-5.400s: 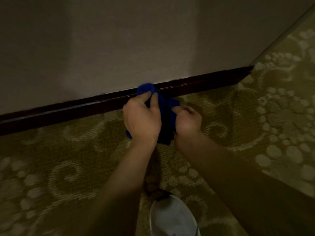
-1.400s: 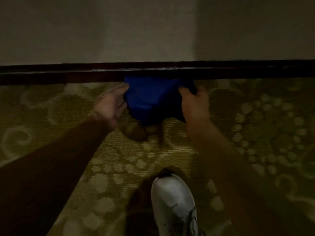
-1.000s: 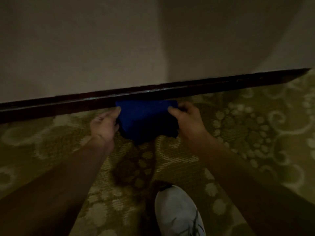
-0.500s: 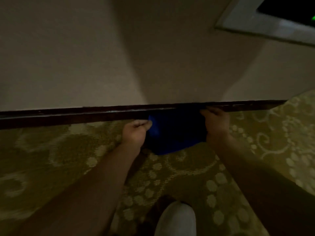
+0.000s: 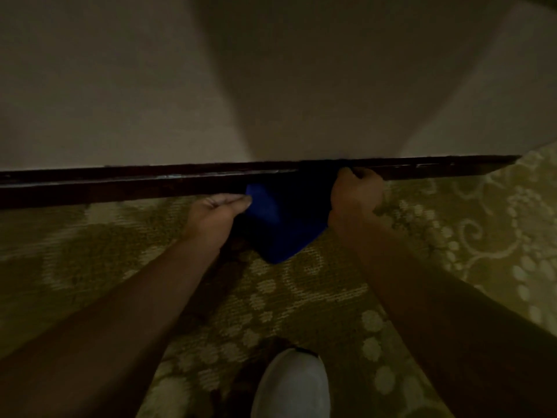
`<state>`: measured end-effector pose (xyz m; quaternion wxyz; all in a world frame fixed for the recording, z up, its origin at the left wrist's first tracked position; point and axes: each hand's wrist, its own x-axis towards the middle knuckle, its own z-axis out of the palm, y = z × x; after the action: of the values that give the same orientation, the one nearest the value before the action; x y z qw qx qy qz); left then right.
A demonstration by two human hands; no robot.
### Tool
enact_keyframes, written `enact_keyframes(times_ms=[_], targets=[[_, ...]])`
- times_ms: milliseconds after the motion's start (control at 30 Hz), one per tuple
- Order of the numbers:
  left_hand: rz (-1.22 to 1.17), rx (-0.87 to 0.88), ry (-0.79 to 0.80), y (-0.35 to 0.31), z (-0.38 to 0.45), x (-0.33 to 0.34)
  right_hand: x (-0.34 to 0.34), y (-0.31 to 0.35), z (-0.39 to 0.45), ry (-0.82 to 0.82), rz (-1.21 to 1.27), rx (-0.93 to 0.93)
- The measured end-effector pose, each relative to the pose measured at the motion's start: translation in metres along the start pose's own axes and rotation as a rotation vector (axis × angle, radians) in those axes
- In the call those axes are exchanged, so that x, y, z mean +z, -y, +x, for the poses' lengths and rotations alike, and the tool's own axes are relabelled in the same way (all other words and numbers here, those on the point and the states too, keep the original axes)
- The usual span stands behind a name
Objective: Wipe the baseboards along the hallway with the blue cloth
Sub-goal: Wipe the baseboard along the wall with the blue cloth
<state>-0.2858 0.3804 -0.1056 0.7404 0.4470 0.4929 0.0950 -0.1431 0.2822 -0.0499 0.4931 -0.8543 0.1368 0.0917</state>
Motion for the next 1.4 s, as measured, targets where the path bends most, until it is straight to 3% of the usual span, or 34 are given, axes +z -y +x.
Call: enact_keyframes(times_ms=[67, 233, 367, 433, 633, 767, 833, 900, 1000, 1067, 1133, 1267, 1333, 1400], targets=[[0.002, -0.022, 0.007, -0.002, 0.001, 0.0, 0.008, 0.0, -0.01, -0.028, -0.101, -0.078], [0.003, -0.026, 0.048, -0.004, 0.003, -0.004, 0.0, -0.013, -0.022, 0.157, -0.273, -0.352], [-0.019, 0.002, 0.017, -0.002, 0.001, 0.003, -0.007, -0.009, 0.007, -0.068, -0.164, -0.068], [-0.01, 0.005, -0.002, -0.002, 0.001, 0.005, -0.004, -0.01, 0.006, -0.082, -0.189, -0.04], [-0.021, -0.036, 0.002, -0.001, 0.006, 0.0, 0.0, -0.028, -0.019, 0.066, -0.451, -0.477], [-0.018, -0.035, 0.026, -0.002, 0.006, -0.001, -0.011, -0.006, 0.005, -0.083, -0.286, -0.228], [-0.014, -0.04, 0.024, -0.002, 0.005, 0.0, -0.008, 0.0, 0.007, -0.134, -0.33, -0.155], [-0.026, -0.04, 0.009, -0.002, 0.004, 0.001, 0.001, -0.002, -0.01, -0.093, -0.408, -0.265], [-0.033, -0.037, -0.019, -0.003, 0.002, 0.001, 0.013, -0.013, -0.044, 0.142, -0.508, -0.607], [-0.037, -0.046, -0.013, -0.003, 0.001, 0.0, 0.018, -0.017, -0.052, 0.238, -0.51, -0.718], [-0.03, -0.046, 0.007, -0.002, 0.0, -0.001, 0.017, -0.017, -0.048, 0.237, -0.438, -0.653], [-0.031, -0.011, 0.017, -0.003, -0.002, -0.001, 0.012, -0.009, -0.026, -0.001, -0.254, -0.296], [-0.033, 0.003, 0.029, -0.003, -0.002, -0.001, 0.014, -0.005, -0.029, -0.038, -0.32, -0.289], [-0.02, 0.005, 0.03, -0.002, -0.002, -0.002, 0.016, -0.007, -0.039, 0.03, -0.407, -0.406]])
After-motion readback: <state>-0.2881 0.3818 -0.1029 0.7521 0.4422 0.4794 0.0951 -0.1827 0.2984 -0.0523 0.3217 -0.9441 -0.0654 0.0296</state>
